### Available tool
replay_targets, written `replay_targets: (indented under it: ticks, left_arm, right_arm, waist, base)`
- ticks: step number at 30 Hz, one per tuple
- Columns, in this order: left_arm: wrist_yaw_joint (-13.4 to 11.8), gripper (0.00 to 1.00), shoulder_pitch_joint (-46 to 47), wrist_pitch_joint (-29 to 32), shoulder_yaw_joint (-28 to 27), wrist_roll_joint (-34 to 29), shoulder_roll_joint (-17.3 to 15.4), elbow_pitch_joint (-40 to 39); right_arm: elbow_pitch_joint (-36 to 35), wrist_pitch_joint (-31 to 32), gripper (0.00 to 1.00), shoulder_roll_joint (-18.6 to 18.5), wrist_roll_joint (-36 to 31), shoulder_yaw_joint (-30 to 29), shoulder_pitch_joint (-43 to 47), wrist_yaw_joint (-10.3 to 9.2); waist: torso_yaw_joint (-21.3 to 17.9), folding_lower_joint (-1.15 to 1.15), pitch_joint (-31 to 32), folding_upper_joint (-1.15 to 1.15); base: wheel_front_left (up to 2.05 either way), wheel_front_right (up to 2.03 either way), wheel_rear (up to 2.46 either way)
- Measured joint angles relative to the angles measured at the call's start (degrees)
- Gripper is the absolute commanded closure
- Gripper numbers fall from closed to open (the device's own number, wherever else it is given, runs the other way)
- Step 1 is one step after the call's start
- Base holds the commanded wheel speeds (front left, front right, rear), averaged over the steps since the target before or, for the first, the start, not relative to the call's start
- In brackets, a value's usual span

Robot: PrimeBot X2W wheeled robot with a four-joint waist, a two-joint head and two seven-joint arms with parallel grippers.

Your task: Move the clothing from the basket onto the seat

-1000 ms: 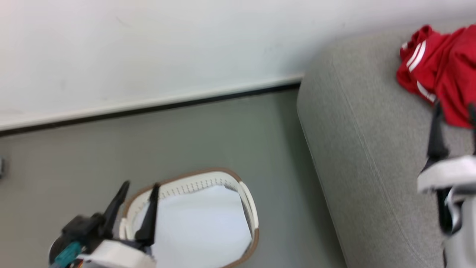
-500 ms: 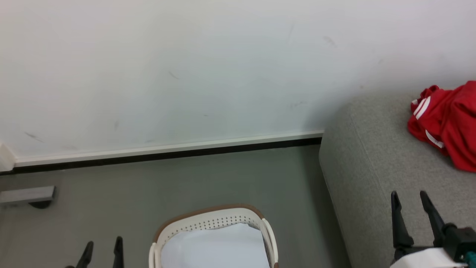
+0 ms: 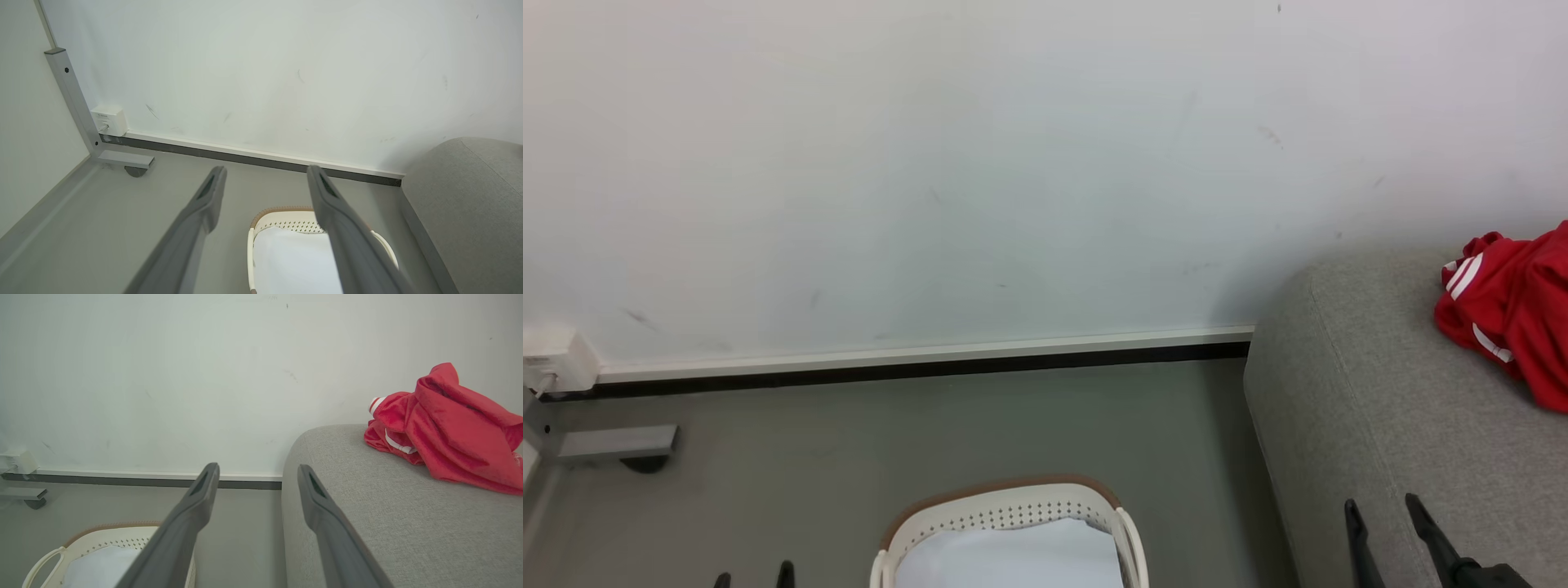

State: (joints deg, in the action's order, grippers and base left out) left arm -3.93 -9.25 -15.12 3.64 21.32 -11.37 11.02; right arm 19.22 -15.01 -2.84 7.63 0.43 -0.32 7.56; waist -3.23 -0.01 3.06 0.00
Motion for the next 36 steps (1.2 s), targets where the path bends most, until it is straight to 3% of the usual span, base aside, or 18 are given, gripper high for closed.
replay_targets:
  ticks: [10,11,16,36]
  left_arm:
    - [2.78,0.0,-0.46,0.0,-3.34,-3.67,2.3,1.23]
    - [3.24,1.0,-0.46,0.0,-3.47,-3.72,2.58,1.18]
    - [3.24,1.0,-0.7,0.29,-2.93,-3.25,3.86,3.52]
    - [5.19,1.0,2.5,5.73,-4.66,15.21,5.1,3.6]
  right_arm:
    - [0.43,-0.01,0.0,0.01,0.62,1.7,-0.14,0.0]
    - [0.43,-0.02,1.0,0.01,0.63,1.79,-0.15,0.0]
    - [2.56,0.41,1.0,0.47,0.98,1.75,1.05,0.0]
    - [0.96,5.75,1.0,0.6,21.76,-0.37,0.43,0.0]
  waist:
    - [0.79,0.01,0.29,0.0]
    - [0.84,0.01,0.31,0.0]
    - [0.88,0.01,0.29,0.0]
    - [1.25,0.01,-0.28,0.0]
  base:
    - [0.0,0.0,0.0]
    - [0.0,0.0,0.0]
    - [0.0,0.0,0.0]
    - [0.0,0.0,0.0]
